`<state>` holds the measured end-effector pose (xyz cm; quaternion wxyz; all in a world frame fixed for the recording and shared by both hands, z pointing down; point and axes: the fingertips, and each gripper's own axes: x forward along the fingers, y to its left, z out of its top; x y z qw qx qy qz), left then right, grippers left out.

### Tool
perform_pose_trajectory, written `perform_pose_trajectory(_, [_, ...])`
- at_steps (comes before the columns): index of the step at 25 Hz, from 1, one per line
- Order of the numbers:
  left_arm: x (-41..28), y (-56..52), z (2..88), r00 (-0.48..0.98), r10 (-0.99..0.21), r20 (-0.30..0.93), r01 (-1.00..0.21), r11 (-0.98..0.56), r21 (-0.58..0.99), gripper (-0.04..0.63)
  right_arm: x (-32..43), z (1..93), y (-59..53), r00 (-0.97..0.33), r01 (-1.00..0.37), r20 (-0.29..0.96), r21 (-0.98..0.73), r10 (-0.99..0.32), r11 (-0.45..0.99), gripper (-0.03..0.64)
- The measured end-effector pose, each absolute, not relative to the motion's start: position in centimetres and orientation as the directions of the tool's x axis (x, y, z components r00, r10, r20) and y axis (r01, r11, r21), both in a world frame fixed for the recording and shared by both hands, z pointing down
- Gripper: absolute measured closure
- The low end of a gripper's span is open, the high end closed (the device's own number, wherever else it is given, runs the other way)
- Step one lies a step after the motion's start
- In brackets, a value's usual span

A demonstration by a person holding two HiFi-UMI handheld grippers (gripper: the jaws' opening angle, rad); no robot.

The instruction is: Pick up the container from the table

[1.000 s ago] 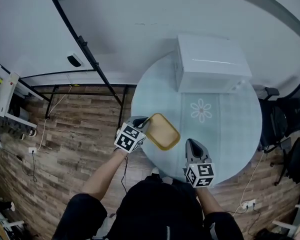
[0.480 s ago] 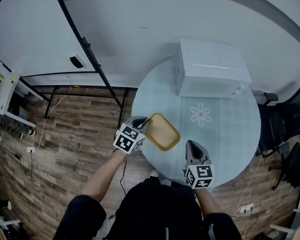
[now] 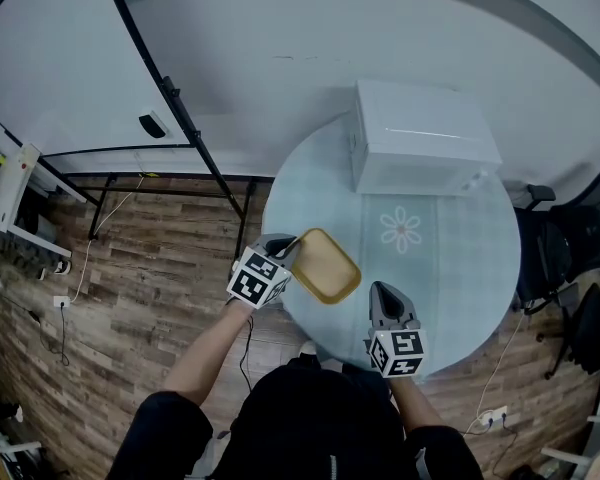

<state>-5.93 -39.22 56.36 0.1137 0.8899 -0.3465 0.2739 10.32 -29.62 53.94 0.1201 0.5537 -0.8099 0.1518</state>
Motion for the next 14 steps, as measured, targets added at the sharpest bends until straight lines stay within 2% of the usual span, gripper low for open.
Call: perform_pose_trajectory(14, [-5.26,-38.55,57.07,0.613,-0.538,0.579,-0.671,-0.741,0.023,0.569,10.75,54.22,-28.95,-0.360,-0.933,0.368,-0.124,-0.857,0.338,0.594])
